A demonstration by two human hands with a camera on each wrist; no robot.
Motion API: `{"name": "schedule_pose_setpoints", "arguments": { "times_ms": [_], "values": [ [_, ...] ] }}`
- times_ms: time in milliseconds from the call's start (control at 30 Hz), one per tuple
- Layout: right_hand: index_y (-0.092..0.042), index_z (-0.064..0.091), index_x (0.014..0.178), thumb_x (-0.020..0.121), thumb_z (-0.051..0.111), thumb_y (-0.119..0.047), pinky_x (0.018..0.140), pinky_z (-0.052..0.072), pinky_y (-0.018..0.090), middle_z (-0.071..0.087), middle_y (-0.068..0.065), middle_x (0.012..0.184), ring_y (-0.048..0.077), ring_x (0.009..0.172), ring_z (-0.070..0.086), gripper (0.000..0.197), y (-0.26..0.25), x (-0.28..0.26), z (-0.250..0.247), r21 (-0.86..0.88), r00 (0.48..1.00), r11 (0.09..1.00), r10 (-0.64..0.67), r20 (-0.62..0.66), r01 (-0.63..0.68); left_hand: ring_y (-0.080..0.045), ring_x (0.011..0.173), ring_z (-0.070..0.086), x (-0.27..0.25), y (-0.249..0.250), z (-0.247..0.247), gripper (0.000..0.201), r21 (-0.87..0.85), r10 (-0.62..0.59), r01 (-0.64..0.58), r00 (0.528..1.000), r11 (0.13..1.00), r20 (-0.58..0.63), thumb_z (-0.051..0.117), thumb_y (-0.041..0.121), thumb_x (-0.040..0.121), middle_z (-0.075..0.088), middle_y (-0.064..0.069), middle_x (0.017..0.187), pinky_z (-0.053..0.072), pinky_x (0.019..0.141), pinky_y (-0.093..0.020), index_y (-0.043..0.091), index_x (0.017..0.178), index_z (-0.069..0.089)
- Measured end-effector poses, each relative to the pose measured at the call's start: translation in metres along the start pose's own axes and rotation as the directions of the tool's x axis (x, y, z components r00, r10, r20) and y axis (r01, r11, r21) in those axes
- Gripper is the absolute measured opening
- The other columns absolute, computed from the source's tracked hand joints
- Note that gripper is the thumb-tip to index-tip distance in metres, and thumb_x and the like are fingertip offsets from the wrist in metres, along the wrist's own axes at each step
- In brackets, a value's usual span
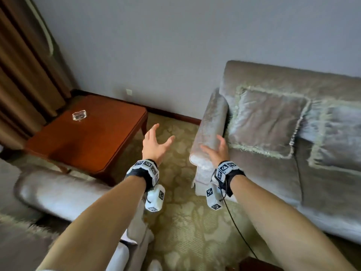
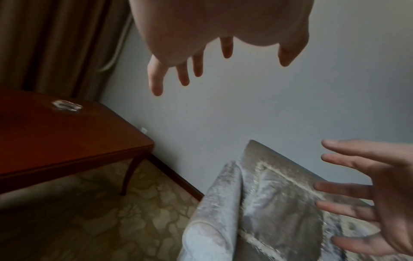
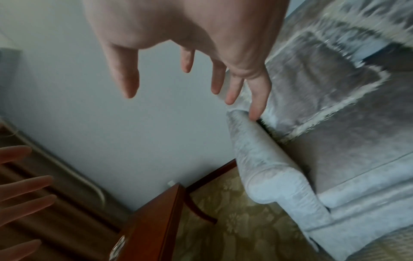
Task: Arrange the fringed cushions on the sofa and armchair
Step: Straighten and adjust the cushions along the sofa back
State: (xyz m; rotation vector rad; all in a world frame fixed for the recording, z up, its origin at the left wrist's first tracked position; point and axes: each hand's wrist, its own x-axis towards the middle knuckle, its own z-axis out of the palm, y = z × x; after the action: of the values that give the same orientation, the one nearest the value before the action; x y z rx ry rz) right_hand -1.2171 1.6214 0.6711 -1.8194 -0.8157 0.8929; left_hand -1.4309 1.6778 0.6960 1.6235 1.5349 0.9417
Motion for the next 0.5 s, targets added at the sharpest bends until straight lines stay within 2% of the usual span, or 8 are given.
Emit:
{"name": "schedule_pose_setpoints", "arguments": {
  "times_ms": [67,133,233,367,500],
  "values": [
    [-0.027,0.034,0.144,0.075,0.081,-0.035,0.101,0.039,0.034,0.039,0.006,0.143,0.023,0.125,0.045,0.083,0.01,0.021,-0.033,0.043,0.998,0.999,0.023,-0.063,-0.021,-0.021,0.136,0.035,0.017,0.019,0.039,0.074,-0.02,0.029,-0.028,0.998,0.999,0.054,0.068,0.052,0.082,0.034,-0.002,0.151,0.034,0.106,-0.036,0.033,0.145,0.034],
    [-0.031,0.036,0.139,0.074,0.08,-0.036,0.099,0.038,0.034,0.039,0.003,0.141,0.02,0.125,0.043,0.079,0.019,0.041,-0.065,0.068,0.993,0.997,0.04,-0.11,-0.033,-0.02,0.135,0.037,0.034,0.038,0.077,0.074,-0.037,0.06,-0.056,0.993,0.998,0.101,0.07,0.05,0.082,0.035,-0.002,0.15,0.031,0.101,-0.029,0.032,0.145,0.036],
    [-0.036,0.035,0.136,0.073,0.08,-0.042,0.106,0.035,0.043,0.035,0.007,0.145,0.026,0.131,0.039,0.078,0.031,0.077,-0.101,0.059,0.982,0.995,0.092,-0.163,-0.083,-0.021,0.134,0.037,0.062,0.059,0.131,0.075,-0.058,0.089,-0.08,0.981,0.995,0.174,0.07,0.052,0.081,0.035,-0.002,0.15,0.032,0.101,-0.032,0.032,0.145,0.035],
    [-0.029,0.031,0.144,0.076,0.08,-0.036,0.105,0.033,0.04,0.033,0.012,0.148,0.029,0.131,0.039,0.084,0.038,0.134,-0.137,0.06,0.962,0.991,0.133,-0.238,-0.122,-0.021,0.136,0.035,0.107,0.08,0.197,0.074,-0.056,0.1,-0.089,0.965,0.994,0.241,0.069,0.05,0.083,0.034,0.0,0.152,0.03,0.103,-0.031,0.031,0.145,0.035],
    [-0.025,0.029,0.147,0.078,0.078,-0.034,0.105,0.033,0.041,0.028,0.011,0.152,0.03,0.135,0.037,0.085,0.038,0.196,-0.162,0.063,0.941,0.984,0.179,-0.287,-0.168,-0.023,0.135,0.037,0.163,0.094,0.257,0.074,-0.061,0.121,-0.107,0.945,0.992,0.303,0.069,0.054,0.08,0.037,-0.001,0.149,0.031,0.109,-0.037,0.032,0.143,0.036]
  ]
}}
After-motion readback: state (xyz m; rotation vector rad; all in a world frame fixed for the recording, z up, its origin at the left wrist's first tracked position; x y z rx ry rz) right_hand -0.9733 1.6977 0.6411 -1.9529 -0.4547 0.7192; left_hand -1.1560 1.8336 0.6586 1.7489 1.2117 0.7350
